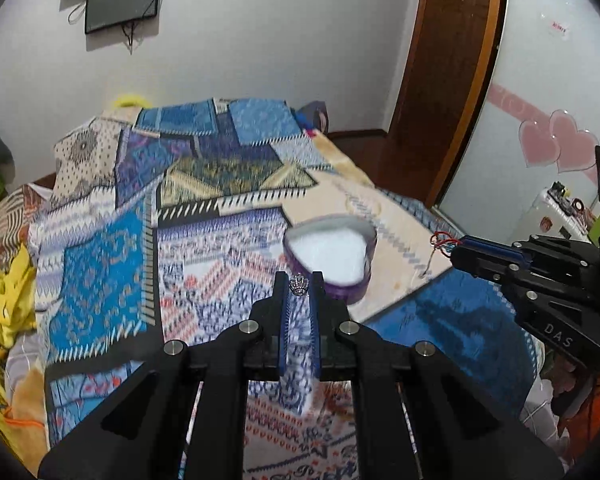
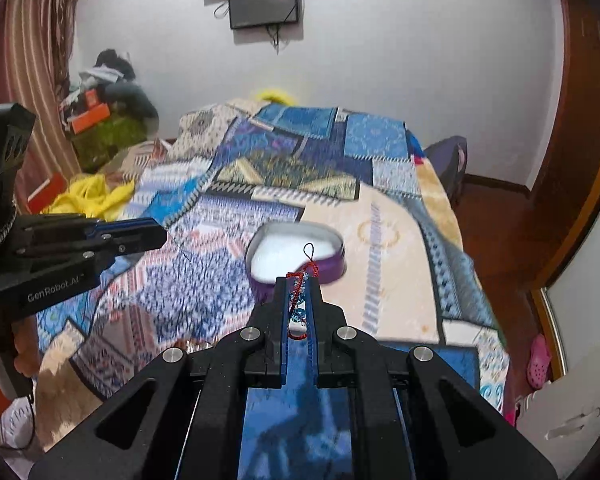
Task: Organize jewelry
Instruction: 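Carry both items over the purple tin and open both grippers to drop them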
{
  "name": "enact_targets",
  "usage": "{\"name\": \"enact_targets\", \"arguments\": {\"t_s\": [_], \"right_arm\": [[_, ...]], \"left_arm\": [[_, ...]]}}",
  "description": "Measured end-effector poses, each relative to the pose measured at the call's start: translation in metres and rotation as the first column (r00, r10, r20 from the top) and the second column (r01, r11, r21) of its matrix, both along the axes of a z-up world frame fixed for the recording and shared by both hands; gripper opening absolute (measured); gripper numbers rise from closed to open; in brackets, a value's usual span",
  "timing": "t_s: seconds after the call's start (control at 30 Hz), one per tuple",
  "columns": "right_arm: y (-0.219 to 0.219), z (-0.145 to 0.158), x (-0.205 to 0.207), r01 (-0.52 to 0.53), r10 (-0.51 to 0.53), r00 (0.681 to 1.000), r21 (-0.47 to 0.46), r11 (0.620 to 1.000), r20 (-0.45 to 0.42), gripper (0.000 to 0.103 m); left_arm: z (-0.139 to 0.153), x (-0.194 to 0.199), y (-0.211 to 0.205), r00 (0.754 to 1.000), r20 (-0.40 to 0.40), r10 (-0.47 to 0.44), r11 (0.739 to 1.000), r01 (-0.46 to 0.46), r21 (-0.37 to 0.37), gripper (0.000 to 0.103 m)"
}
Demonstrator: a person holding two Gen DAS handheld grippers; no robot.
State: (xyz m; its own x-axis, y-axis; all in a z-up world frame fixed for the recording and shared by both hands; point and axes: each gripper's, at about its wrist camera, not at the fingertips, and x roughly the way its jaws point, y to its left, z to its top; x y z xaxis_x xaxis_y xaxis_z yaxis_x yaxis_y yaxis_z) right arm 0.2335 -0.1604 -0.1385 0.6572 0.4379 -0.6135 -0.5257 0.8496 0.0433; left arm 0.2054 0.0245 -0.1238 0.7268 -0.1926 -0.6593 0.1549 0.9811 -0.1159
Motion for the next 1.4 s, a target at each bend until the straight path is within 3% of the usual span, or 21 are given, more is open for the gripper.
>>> {"name": "enact_targets", "arguments": {"t_s": [0.37,0.7,1.4], "right_arm": [[0.004,0.019,0.024,0.002,-0.004,0.998,0.040,0.999,0.059,0.007],[0.009,0.019,0.047,-0.028,0.024,0.998,0.075,0.997,0.056,0.007],[0.021,-0.040,0.103,-0.112,0.117,0.976,0.039,0.993,-0.186,0.007]], "left_arm": [[0.018,0.025,-0.006,0.998,0.056,-0.012,1.000,0.013,-0.022,0.008],[0.008,0.052,-0.014,0.999,0.046,-0.028,0.999,0.030,-0.033,0.008],[-0.049,0.096,-0.028,0.991,-0.109,-0.081,0.996,0.078,-0.035,0.008]]}}
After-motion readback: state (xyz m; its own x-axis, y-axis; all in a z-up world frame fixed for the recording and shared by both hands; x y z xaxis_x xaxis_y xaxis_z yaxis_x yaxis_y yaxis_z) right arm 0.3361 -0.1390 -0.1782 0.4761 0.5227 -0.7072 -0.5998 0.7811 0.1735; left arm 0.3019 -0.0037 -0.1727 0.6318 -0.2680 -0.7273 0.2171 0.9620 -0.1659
